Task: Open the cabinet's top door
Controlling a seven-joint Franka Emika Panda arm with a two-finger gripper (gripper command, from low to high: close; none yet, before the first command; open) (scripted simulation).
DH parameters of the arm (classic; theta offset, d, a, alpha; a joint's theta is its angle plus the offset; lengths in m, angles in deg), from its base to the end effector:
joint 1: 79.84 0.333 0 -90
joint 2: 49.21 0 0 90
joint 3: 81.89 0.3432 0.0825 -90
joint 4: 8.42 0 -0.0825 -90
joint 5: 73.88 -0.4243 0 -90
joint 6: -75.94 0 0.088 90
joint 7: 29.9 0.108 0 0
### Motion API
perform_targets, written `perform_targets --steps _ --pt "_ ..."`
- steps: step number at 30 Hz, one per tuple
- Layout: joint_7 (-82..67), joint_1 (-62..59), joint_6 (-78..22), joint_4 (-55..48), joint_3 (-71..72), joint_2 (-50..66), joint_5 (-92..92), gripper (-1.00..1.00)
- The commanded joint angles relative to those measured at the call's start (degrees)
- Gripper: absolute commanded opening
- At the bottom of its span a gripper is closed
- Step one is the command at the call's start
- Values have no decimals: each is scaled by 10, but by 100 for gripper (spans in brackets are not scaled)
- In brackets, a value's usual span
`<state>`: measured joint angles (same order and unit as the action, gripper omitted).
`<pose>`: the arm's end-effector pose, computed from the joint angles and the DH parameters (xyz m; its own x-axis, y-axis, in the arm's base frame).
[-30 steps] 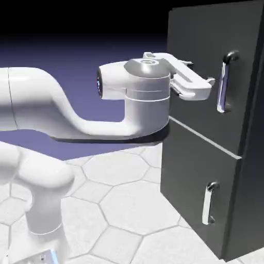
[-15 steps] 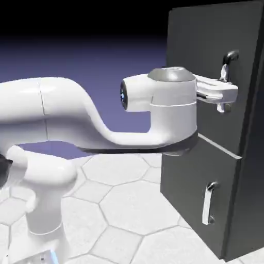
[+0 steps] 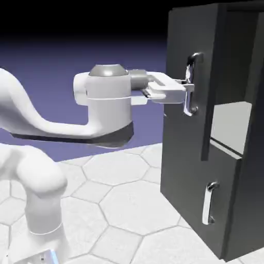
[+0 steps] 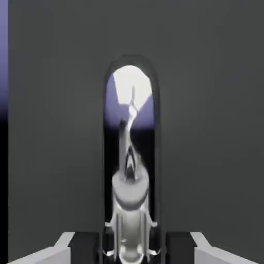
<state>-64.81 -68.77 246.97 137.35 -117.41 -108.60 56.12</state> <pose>0.2975 -0.1458 0.6101 0.2051 0.6765 -0.7073 0.2047 0.6770 0.7069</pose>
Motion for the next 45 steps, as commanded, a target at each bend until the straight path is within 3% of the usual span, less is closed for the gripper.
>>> perform_targets --steps 1,11,18,30,42,45 --pt "-3 -21 -2 11 16 -6 -15 -100" --pt "-84 -224 -2 118 174 -89 -216 -100" --pt "-206 -272 -41 182 240 -172 -390 -100" --pt "-333 -200 -301 245 438 -353 -670 -100" --pt "-335 -171 -547 175 688 -377 -865 -100" --pt "-381 -229 -530 169 719 -414 -939 -100"
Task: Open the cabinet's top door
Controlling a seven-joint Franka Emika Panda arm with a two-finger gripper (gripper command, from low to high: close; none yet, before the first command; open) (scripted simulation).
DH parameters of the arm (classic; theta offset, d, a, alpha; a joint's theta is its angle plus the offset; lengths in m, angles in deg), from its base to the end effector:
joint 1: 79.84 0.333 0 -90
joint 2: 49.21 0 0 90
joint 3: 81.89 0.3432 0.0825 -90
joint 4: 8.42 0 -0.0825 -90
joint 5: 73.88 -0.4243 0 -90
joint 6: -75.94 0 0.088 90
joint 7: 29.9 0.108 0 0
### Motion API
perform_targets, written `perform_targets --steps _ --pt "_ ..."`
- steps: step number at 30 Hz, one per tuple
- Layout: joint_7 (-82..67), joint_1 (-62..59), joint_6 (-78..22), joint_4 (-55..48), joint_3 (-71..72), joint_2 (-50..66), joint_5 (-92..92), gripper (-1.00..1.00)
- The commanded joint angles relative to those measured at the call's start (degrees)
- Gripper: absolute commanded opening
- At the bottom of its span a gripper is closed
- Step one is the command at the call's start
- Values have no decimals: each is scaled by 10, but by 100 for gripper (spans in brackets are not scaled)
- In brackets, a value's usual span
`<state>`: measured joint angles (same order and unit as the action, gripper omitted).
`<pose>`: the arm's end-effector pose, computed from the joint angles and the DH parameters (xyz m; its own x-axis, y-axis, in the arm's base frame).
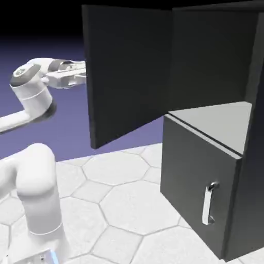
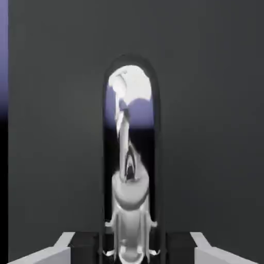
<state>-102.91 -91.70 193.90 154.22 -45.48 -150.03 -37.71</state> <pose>0.1499 0.1148 0.6089 0.6102 0.3572 -0.7071 0.6099 0.3578 0.7071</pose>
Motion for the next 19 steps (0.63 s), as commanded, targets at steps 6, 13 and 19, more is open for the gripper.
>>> perform_targets --steps 6,13,19 --pt "-16 -73 -134 -106 108 0 -95 -100" --pt "-21 -172 -285 -251 177 23 -136 -100" --pt "-29 -247 -375 -351 204 36 -149 100"
